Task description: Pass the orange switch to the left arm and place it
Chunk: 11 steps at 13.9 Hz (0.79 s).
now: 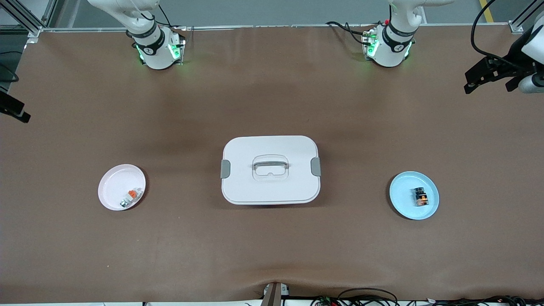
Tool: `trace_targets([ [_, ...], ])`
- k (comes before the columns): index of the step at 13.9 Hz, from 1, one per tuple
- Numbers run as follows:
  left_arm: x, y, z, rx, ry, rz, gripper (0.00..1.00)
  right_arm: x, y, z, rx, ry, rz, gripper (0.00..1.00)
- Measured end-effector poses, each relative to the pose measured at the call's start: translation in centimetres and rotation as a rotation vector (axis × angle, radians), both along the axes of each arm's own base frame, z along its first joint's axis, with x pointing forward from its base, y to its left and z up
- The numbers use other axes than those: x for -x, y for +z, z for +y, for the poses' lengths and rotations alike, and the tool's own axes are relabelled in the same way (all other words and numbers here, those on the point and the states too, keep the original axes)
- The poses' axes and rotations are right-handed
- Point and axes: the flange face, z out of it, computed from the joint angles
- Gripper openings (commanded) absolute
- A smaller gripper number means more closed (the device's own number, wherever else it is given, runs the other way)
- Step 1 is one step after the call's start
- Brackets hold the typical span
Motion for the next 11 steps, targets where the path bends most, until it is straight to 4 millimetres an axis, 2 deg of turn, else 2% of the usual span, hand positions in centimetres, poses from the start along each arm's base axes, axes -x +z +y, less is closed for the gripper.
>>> trace_targets([
  [2, 0.1, 0.1, -0.3, -0.001, -0.006, 0.0, 1.0, 1.0, 0.4, -0.4, -0.031, 0.001, -0.003, 1.0],
  [5, 0.7, 0.2, -0.4, 0.006, -0.043, 0.036, 1.0, 1.6, 0.0, 0.1, -0.046, 0.013, -0.008, 1.0],
  [9, 2.8, 3.6, 0.0, 0.011, -0.036, 0.003, 1.0, 2.0, -0.3, 1.1, -0.048, 0.032, -0.009, 1.0],
  [11, 3.6, 4.4, 0.9, 0.011, -0.015, -0.006, 1.0, 2.1, -0.6, 1.2, -0.05, 0.034, 0.004, 1.0],
])
